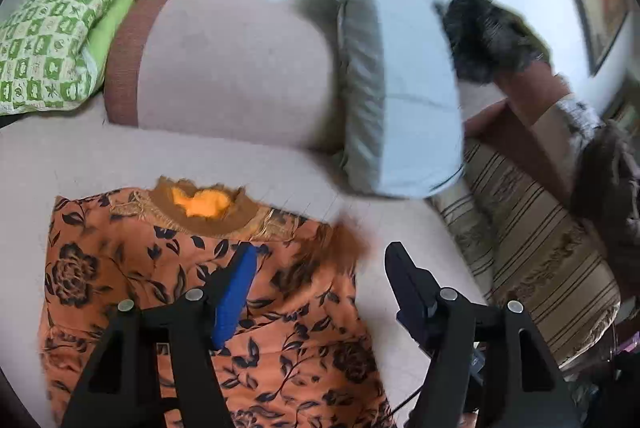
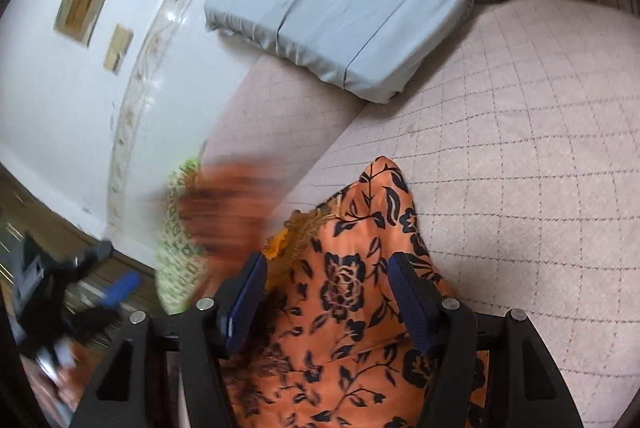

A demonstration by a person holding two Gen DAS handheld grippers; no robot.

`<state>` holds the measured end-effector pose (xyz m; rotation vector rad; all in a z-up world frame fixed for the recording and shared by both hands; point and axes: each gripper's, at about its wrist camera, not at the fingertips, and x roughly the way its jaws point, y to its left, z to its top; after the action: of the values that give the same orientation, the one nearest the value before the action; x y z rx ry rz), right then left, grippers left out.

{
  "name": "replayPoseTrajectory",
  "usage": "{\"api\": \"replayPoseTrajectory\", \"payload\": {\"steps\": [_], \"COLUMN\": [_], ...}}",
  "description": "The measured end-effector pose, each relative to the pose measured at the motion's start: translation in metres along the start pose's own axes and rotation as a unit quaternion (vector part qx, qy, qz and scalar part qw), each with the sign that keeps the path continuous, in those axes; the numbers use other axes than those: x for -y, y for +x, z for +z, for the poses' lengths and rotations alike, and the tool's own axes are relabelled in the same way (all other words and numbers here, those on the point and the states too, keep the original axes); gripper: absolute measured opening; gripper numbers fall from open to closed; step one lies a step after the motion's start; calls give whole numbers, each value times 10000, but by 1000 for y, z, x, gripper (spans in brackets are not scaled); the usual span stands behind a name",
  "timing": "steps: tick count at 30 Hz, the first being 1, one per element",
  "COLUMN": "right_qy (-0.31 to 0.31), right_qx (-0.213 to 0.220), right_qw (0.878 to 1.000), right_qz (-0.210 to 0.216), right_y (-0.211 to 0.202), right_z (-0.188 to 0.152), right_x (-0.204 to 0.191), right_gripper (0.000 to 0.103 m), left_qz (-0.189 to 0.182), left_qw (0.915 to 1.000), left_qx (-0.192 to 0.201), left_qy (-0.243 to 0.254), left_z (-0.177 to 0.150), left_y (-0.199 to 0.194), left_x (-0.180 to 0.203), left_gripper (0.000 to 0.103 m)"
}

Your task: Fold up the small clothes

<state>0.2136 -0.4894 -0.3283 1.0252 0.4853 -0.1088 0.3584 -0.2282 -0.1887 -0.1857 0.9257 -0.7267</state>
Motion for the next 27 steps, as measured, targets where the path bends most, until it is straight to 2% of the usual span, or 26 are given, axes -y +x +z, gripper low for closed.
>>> {"api": "replayPoseTrajectory", "payload": {"steps": [2,5,7,8,11,13,15,16,19,20,21,22,23,24,26,27], "right_qy": [117,62,-99,-156,-185,-418,-771,-888,-838,-774,-668,-527,-423,-408,-416,-507], "right_qx": [-41,-211,-380,-466,-472,-383,-385,-387,-654,-760,-973,-1206,-1222,-1179,-1202,-999], "right_qw": [9998,9996,9992,9988,9987,9982,9962,9953,9942,9937,9912,9865,9844,9853,9854,9878], "right_qz": [176,183,32,-30,85,192,122,57,-139,-265,-599,-973,-1194,-1167,-1135,-1080], "right_y": [-1,9,22,28,36,39,48,54,82,91,106,119,123,121,113,105], "right_z": [2,0,-5,-7,-11,-10,-9,-9,-11,-12,-14,-18,-20,-18,-11,-8], "right_x": [2,-1,-4,-4,-4,-13,-24,-28,-21,-15,-3,11,22,23,16,12], "right_gripper": [68,68,68,68,68,68,66,64,61,61,54,41,27,27,27,27], "left_qz": [174,1103,1566,1898,2261,2519,2762,2803,3028,3157,3240,3302,3350,3370,3358,3371], "left_qw": [9995,9905,9815,9732,9566,9475,9402,9392,9342,9307,9282,9287,9277,9276,9290,9288], "left_qx": [247,558,586,495,491,538,548,530,30,-289,-531,-410,-450,-495,-337,-195], "left_qy": [-124,-601,-931,-1199,-1773,-1894,-1916,-1911,-1886,-1824,-1752,-1636,-1586,-1534,-1520,-1526], "left_z": [-13,-38,-54,-65,-90,-96,-96,-97,-95,-96,-100,-100,-99,-97,-93,-91], "left_y": [-10,-20,-21,-19,-23,-24,-22,-22,-3,9,20,19,18,17,15,9], "left_x": [-18,-80,-116,-144,-195,-215,-227,-233,-249,-255,-261,-259,-256,-254,-251,-248], "left_gripper": [77,78,78,78,78,78,78,78,78,78,81,82,82,82,81,81]}}
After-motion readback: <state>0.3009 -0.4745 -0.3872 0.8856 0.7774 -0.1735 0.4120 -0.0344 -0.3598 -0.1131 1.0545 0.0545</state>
